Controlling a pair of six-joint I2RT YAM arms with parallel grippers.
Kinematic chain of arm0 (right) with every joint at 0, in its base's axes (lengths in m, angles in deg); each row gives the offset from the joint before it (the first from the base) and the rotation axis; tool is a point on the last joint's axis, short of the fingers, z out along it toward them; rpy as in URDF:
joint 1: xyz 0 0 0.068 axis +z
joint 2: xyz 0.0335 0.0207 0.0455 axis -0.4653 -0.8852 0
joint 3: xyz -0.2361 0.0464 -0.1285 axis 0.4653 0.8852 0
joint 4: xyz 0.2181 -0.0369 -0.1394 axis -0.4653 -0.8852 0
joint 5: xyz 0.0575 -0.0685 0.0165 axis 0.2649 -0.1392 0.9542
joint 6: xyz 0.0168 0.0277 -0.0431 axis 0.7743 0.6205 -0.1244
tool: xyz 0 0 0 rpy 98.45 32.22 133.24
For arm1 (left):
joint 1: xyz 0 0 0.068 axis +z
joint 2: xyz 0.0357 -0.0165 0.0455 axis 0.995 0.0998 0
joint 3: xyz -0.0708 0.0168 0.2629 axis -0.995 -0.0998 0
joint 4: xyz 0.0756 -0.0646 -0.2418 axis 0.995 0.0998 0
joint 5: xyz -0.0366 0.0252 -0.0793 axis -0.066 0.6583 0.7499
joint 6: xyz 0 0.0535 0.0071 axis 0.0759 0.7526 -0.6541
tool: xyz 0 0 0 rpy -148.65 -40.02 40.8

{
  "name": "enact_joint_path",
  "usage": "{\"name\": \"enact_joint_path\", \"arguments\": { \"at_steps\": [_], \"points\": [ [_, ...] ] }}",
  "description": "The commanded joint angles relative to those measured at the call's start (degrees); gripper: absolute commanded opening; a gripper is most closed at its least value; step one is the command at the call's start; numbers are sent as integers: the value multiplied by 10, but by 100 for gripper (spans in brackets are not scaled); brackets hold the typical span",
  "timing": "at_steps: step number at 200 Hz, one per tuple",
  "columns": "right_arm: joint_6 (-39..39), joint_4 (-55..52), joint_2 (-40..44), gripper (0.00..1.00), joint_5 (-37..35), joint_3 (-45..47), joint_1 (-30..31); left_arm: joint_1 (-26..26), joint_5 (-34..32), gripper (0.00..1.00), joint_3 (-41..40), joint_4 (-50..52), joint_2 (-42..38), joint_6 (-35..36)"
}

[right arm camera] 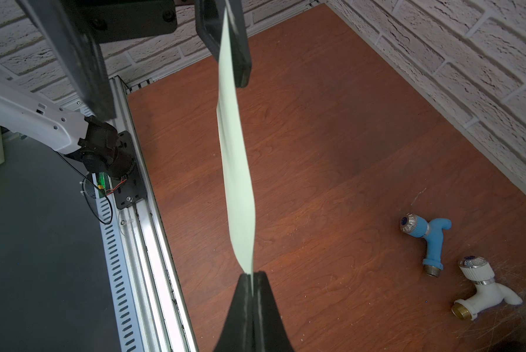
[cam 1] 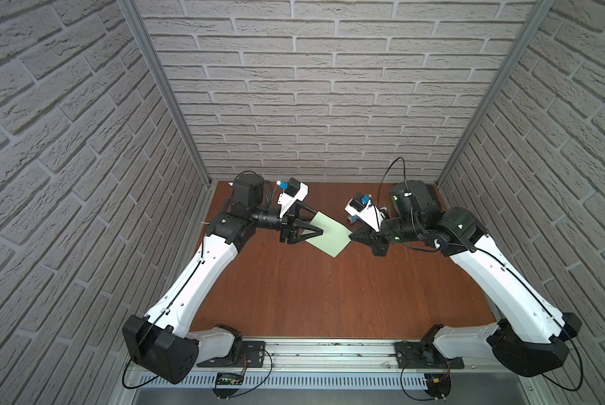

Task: Fold the square paper along the opposite sides
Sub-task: Pick up the paper from the center of the board.

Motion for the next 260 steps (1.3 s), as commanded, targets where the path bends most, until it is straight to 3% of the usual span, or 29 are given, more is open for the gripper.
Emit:
{"name": "enact_joint_path", "arguments": {
  "at_steps": [1,7,14,26,61,260],
  "points": [
    [-11,-2,8,3,0,-19,4,1,18,58,1,30,-13,37],
    [-12,-3,8,3,0,-20,4,1,18,53,2,41,-12,45],
    [-13,-4,7,3,1,-23,4,0,17,37,6,53,-10,53],
    [-12,-4,3,3,2,-25,4,0,16,30,11,65,-4,58],
    [-10,-4,-1,3,10,-27,5,-1,13,30,32,104,19,76],
    [-16,-2,10,3,-1,-10,14,-3,-19,17,29,95,1,71]
  ]
}}
